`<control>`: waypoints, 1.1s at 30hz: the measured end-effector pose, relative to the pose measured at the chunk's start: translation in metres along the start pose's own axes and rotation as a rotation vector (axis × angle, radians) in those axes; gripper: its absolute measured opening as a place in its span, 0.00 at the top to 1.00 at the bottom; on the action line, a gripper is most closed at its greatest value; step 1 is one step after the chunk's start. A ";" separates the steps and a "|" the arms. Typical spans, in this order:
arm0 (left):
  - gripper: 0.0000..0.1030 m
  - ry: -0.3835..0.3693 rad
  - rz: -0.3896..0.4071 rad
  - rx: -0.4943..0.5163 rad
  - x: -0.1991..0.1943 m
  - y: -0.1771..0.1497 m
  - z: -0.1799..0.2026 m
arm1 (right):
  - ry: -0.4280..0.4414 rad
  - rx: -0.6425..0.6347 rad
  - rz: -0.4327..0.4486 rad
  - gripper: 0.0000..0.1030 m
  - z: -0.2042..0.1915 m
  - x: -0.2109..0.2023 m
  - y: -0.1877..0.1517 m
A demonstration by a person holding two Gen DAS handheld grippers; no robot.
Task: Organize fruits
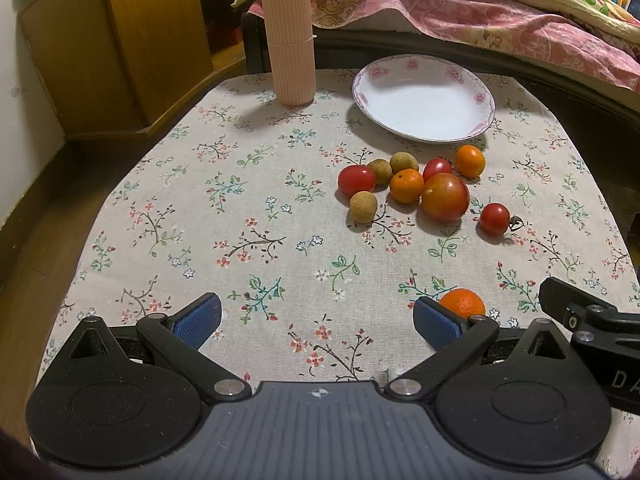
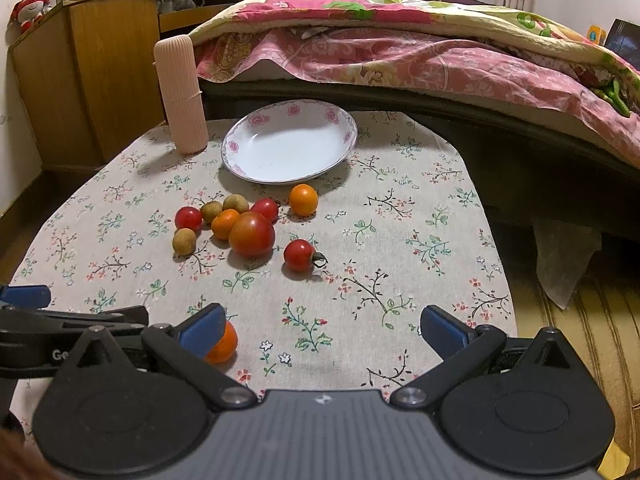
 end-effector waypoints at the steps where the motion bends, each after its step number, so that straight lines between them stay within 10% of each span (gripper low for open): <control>1: 0.00 0.000 0.000 0.000 0.000 0.000 0.000 | 0.000 0.000 -0.001 0.00 0.000 0.000 0.000; 33: 0.01 -0.004 -0.007 -0.001 0.001 -0.003 0.000 | 0.002 0.007 -0.009 0.00 0.001 0.002 -0.003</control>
Point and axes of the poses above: each gripper's, at about its wrist camera, not at the fingertips, and x roughly the way its jaws point, z to its right, y to its top, the point moved 7 cm from there along x, roughly the way its jaws point, and after that the axes turned 3 degrees about y, right-handed, at the moved point
